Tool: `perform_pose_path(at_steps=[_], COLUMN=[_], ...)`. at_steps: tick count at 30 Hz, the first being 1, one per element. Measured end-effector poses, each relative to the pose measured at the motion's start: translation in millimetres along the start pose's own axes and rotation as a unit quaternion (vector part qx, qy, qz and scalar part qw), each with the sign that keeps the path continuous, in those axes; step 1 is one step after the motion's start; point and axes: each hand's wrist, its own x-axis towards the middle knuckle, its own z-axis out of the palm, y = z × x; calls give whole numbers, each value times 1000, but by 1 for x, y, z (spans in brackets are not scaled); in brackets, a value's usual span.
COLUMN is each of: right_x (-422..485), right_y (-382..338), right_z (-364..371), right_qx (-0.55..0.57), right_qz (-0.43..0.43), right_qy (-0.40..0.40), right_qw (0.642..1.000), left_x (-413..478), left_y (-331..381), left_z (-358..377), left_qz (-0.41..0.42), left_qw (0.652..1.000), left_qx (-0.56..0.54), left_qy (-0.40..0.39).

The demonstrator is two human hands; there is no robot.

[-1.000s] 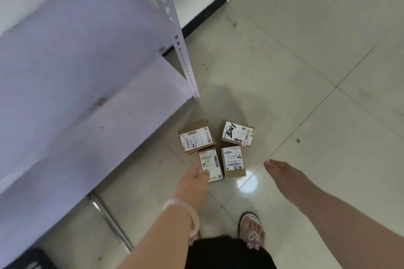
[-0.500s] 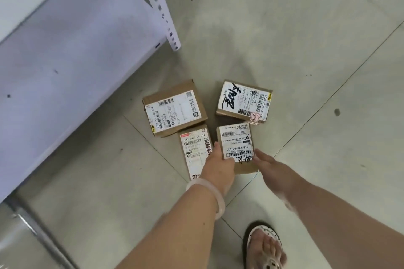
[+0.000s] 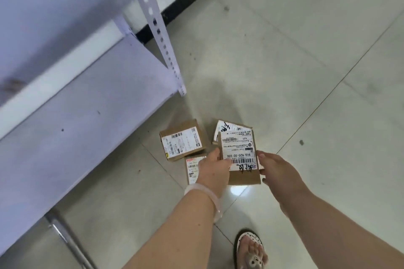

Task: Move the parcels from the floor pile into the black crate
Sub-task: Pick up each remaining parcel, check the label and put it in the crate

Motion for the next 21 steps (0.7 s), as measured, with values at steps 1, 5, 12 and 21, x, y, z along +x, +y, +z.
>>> perform_pose_path(at_steps=[1, 5, 12, 21], right_x=[-14, -88, -282, -498], right_y=[-22, -111, -225, -246], right_z=[-8, -47, -102, -124], right_qx=[7, 15, 79, 57], right_qz=[-28, -129, -220, -348], right_qy=[15, 52, 30, -57], right_qw=[999, 990, 972, 934], left_x=[-16, -98, -294, -540], left_y=[20, 99, 201, 190], left_z=[-3, -19, -62, -116], left_qz=[21, 111, 211, 305], left_qw=[1000, 991, 970, 937], left_qx=[-17, -76, -120, -157], left_qy=[9, -5, 11, 62])
